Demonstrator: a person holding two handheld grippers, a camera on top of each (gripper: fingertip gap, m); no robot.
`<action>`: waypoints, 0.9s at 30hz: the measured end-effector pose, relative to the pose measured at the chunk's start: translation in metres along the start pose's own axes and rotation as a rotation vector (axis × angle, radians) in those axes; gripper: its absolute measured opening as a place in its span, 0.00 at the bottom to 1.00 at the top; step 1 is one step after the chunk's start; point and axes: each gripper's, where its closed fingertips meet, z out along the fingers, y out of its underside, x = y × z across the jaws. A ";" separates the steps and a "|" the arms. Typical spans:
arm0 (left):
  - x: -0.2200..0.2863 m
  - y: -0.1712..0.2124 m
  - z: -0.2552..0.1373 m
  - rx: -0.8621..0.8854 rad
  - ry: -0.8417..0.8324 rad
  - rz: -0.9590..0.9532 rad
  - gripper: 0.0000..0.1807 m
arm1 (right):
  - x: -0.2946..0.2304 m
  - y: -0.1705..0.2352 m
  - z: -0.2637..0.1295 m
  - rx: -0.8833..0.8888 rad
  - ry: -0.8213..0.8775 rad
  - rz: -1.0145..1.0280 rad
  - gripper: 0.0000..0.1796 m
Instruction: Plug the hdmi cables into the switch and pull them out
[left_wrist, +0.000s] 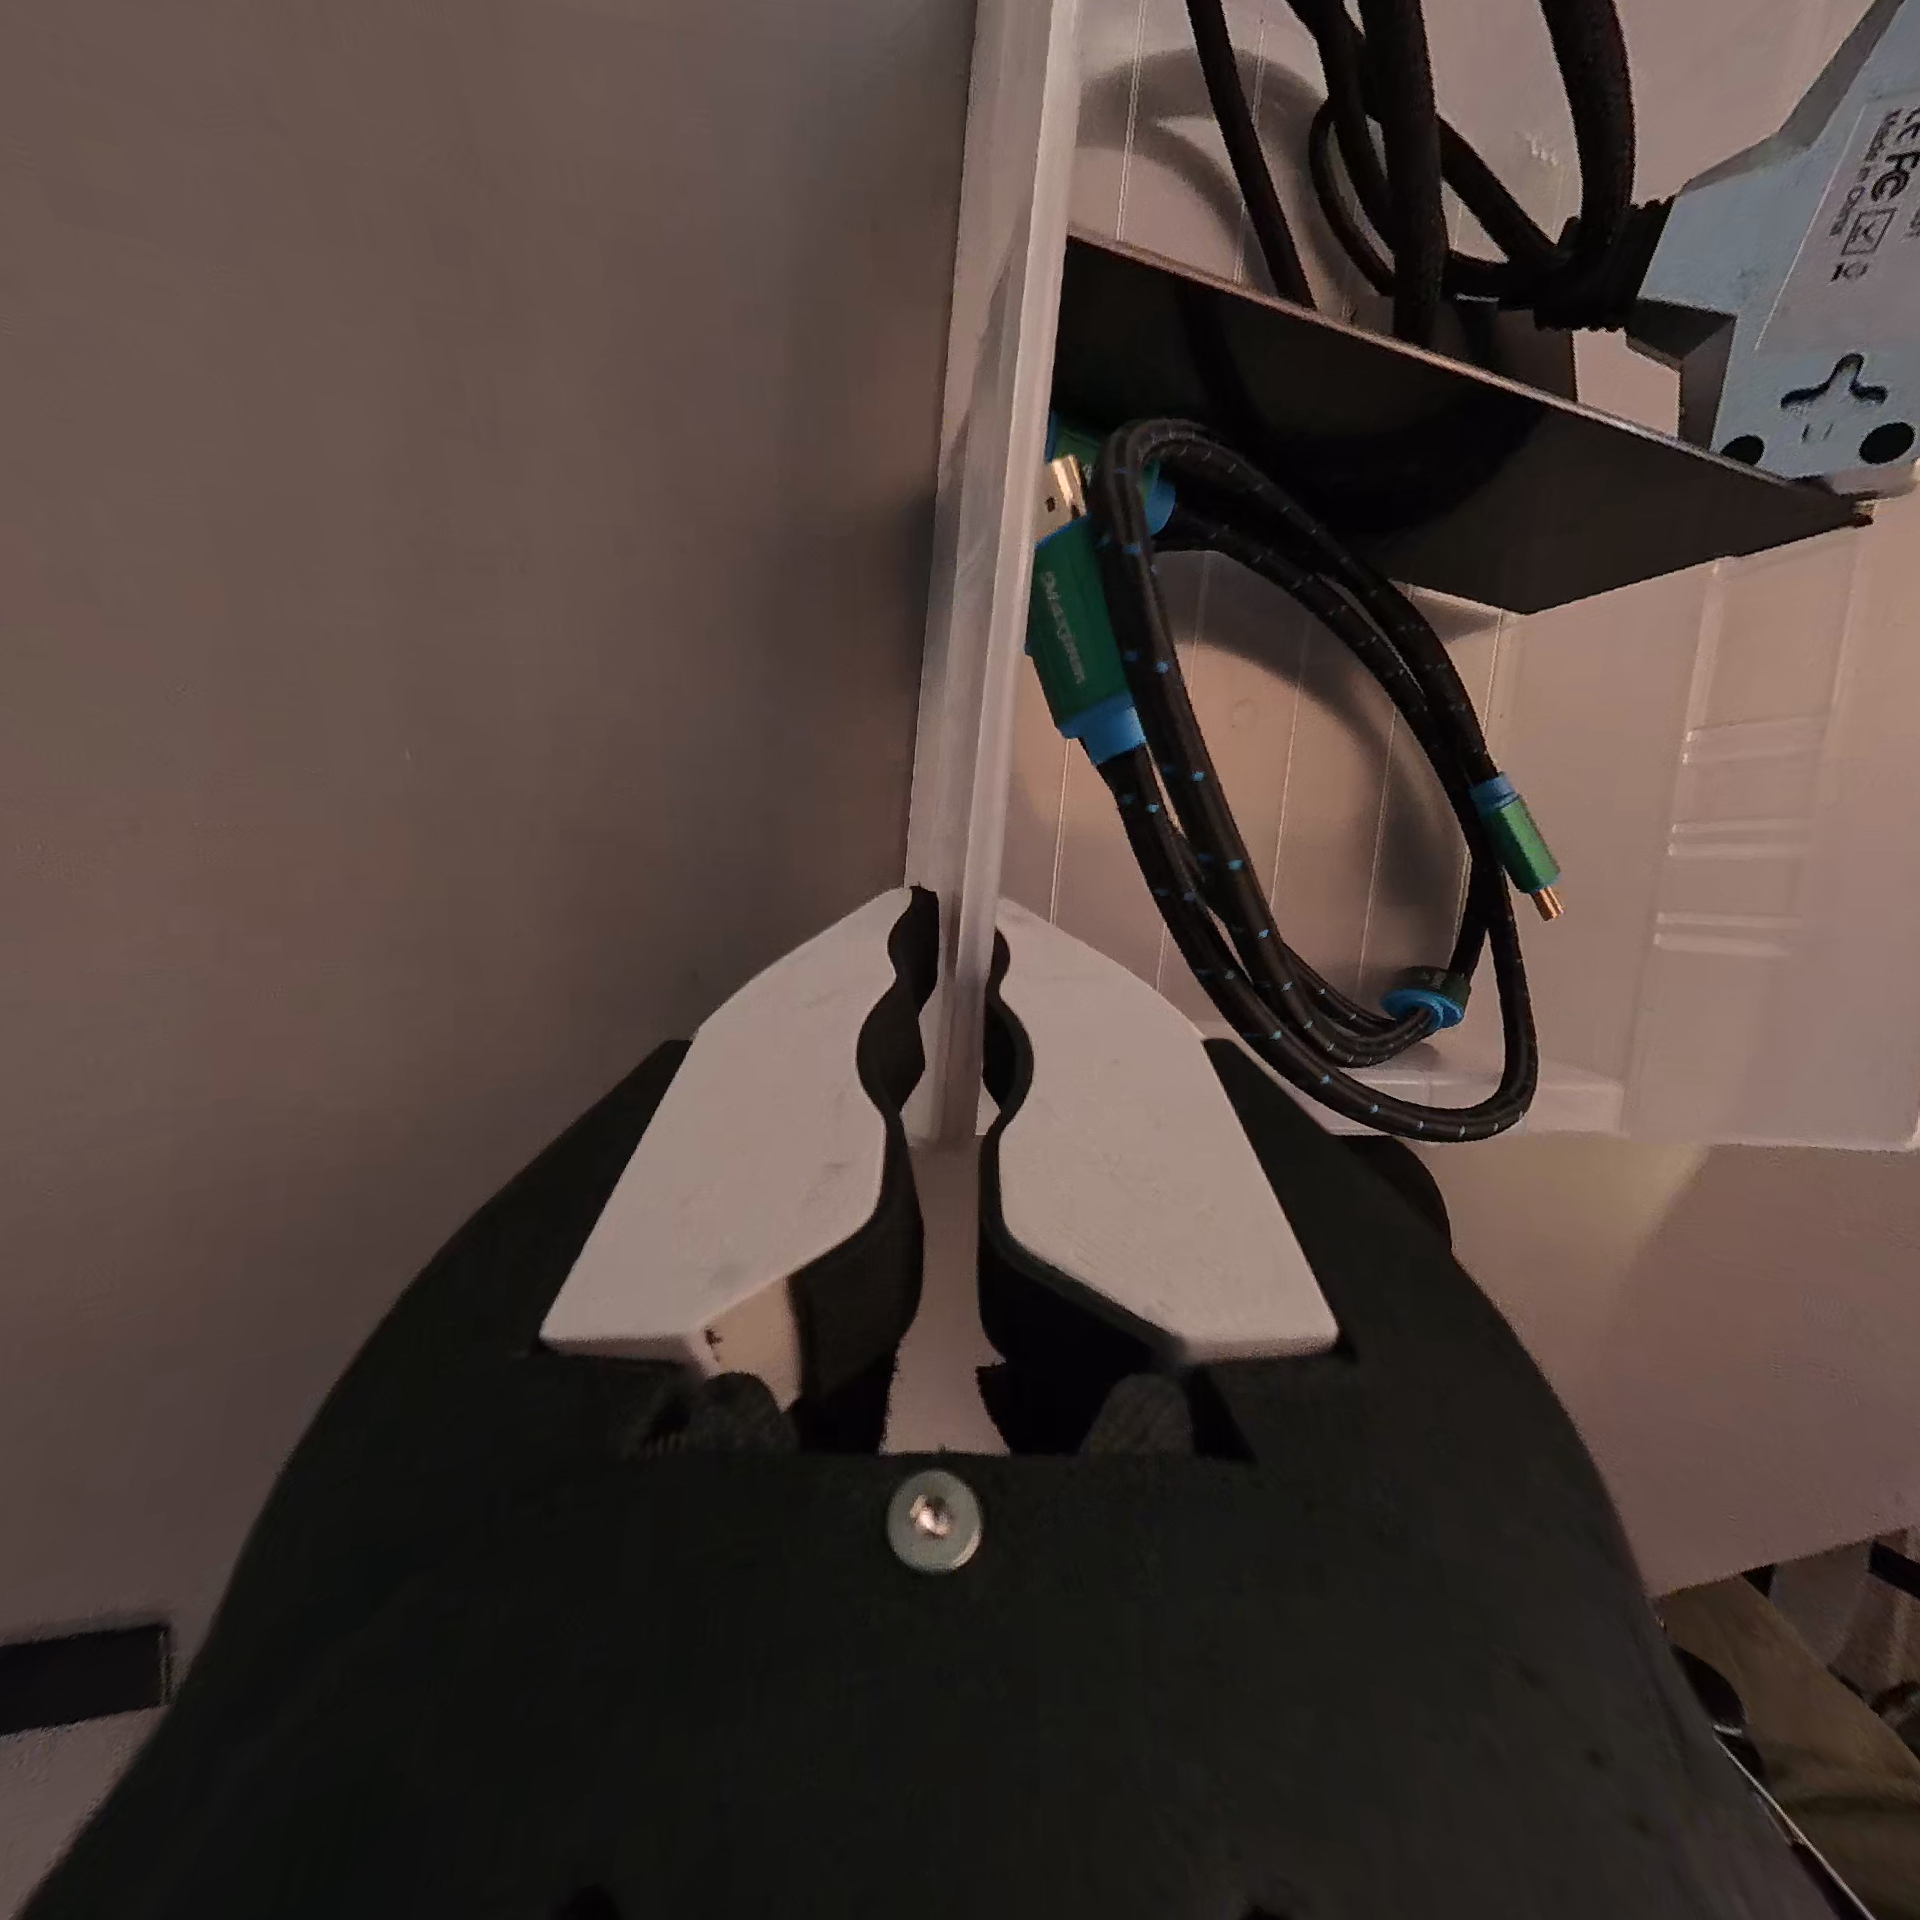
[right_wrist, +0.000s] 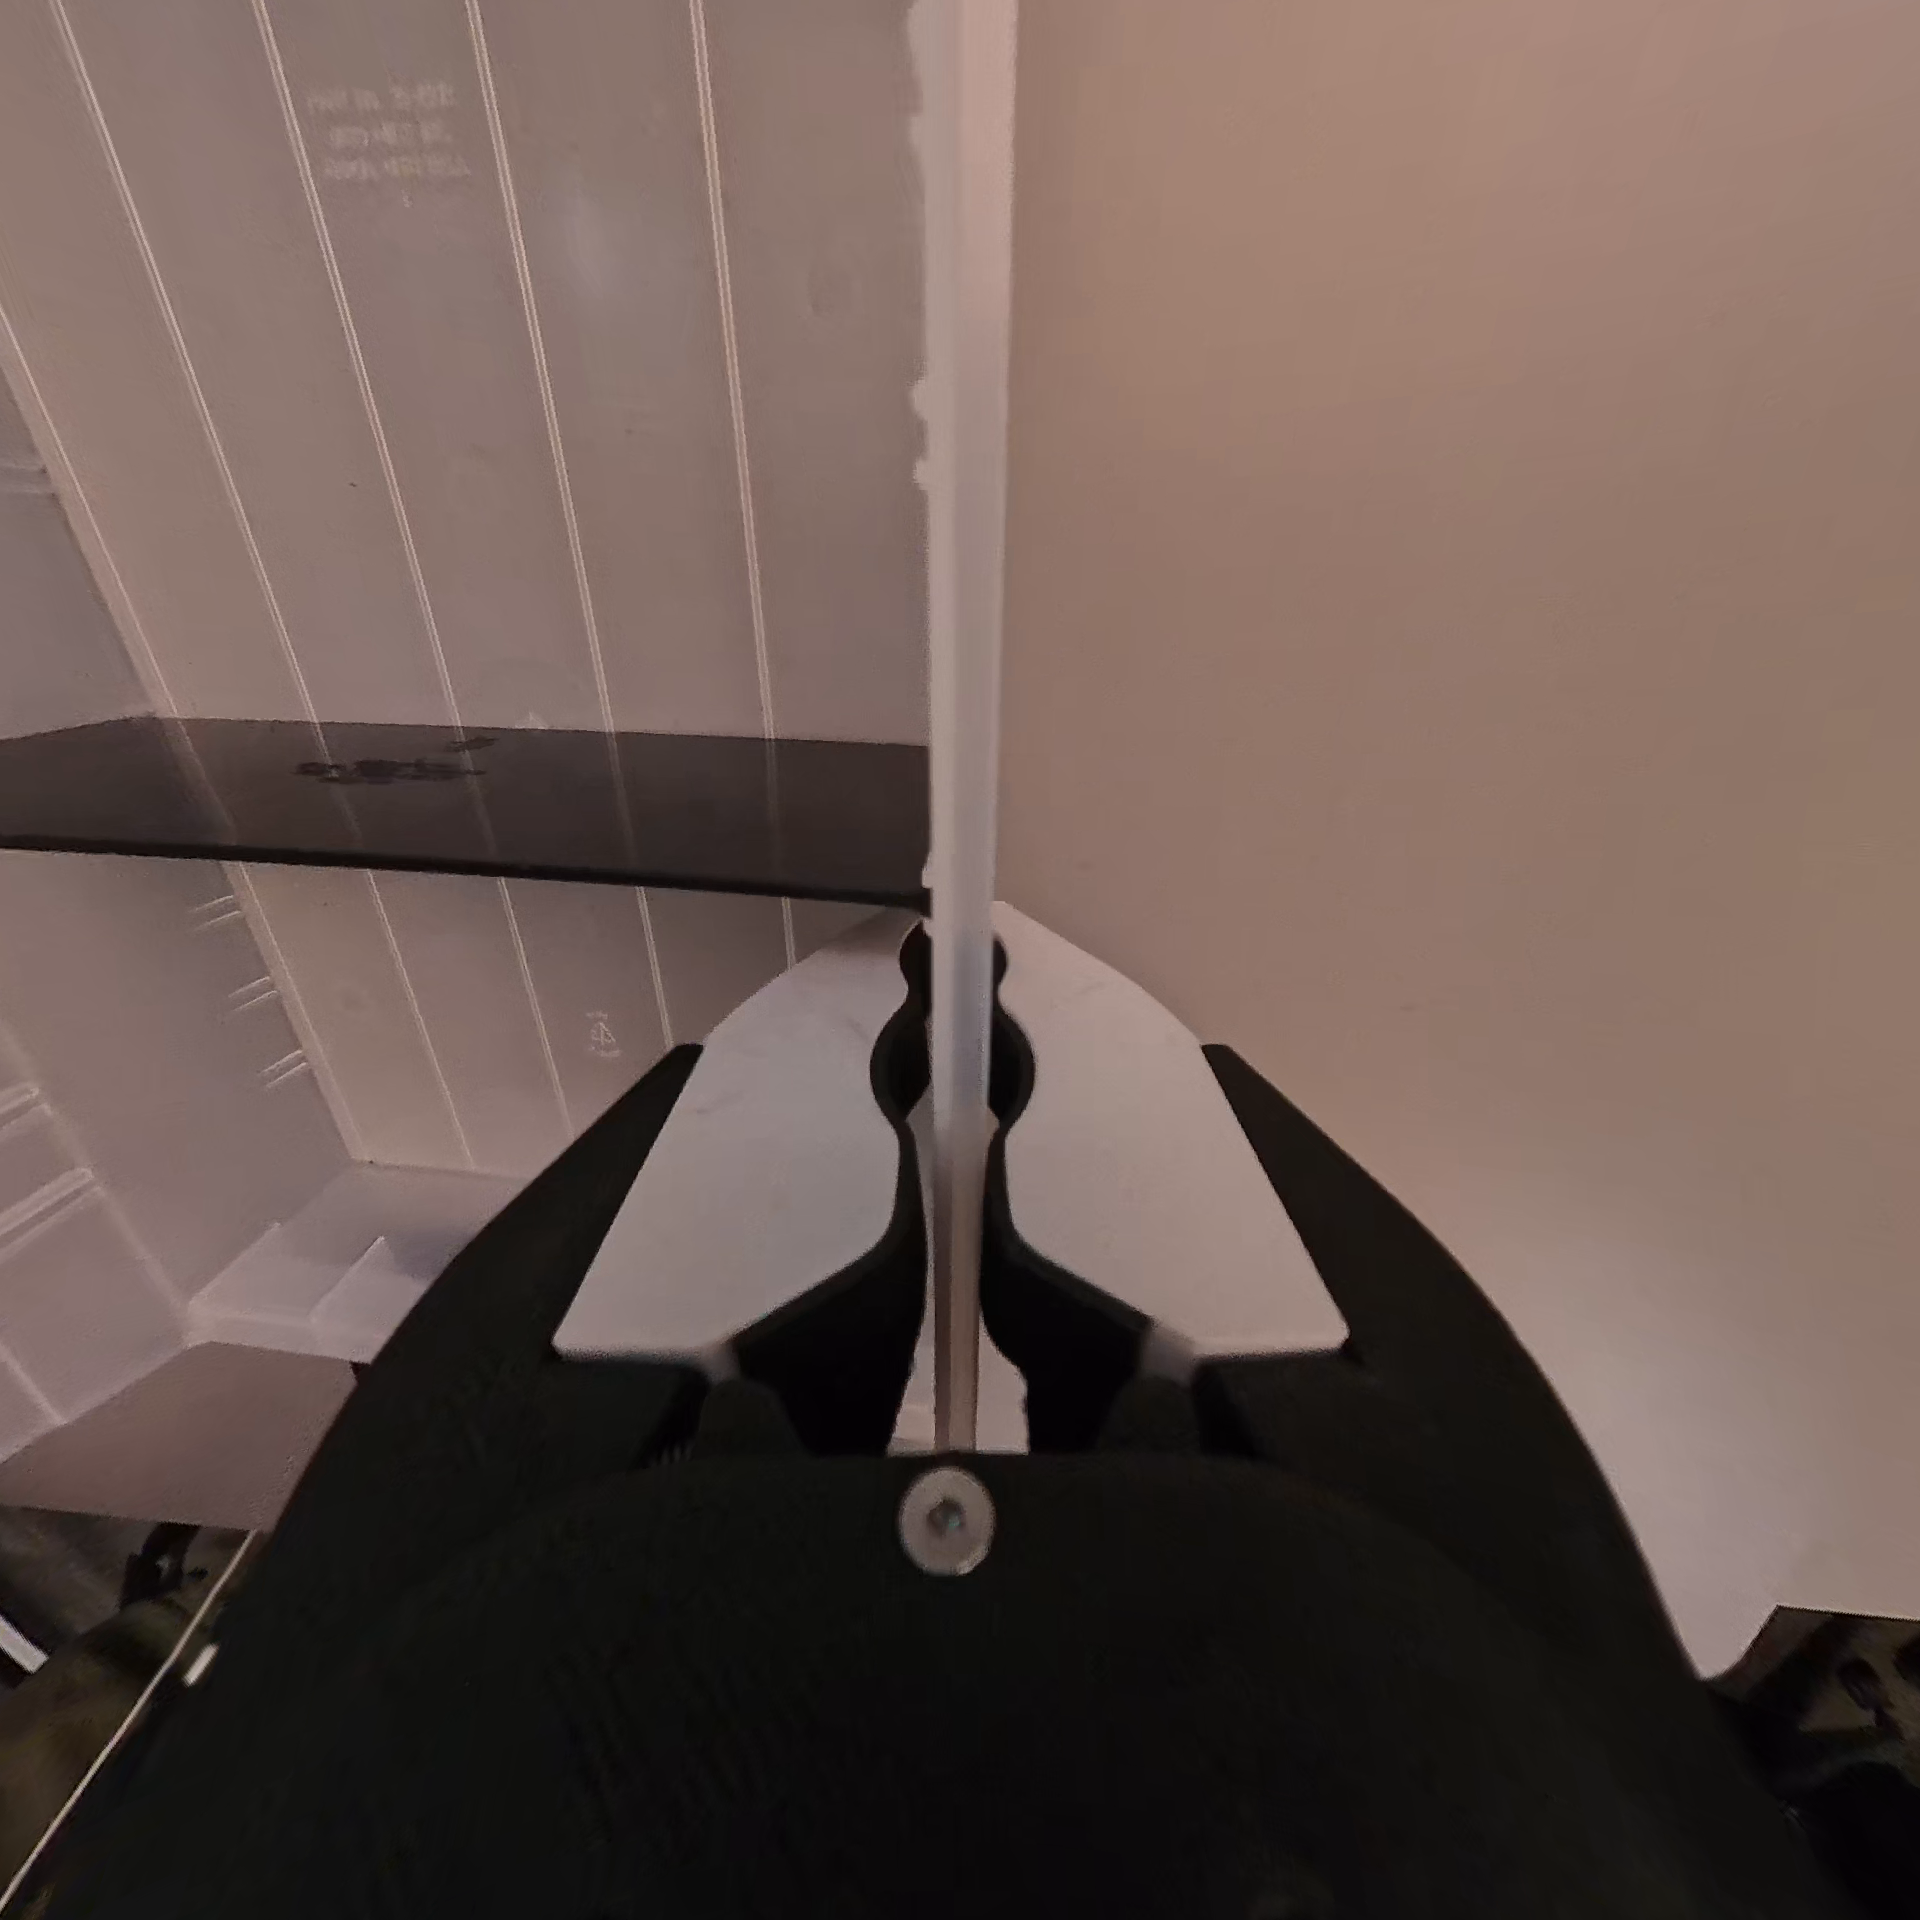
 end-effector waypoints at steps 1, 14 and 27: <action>0.001 0.002 -0.001 -0.005 0.004 -0.001 0.03 | 0.000 -0.001 0.000 -0.001 -0.001 -0.015 0.03; 0.013 -0.042 -0.082 0.359 -0.070 0.032 0.23 | 0.011 -0.015 -0.020 0.134 0.176 -0.160 0.15; 0.181 -0.121 -0.069 0.768 -0.313 0.870 0.40 | -0.186 -0.055 -0.227 1.368 0.348 -0.758 0.37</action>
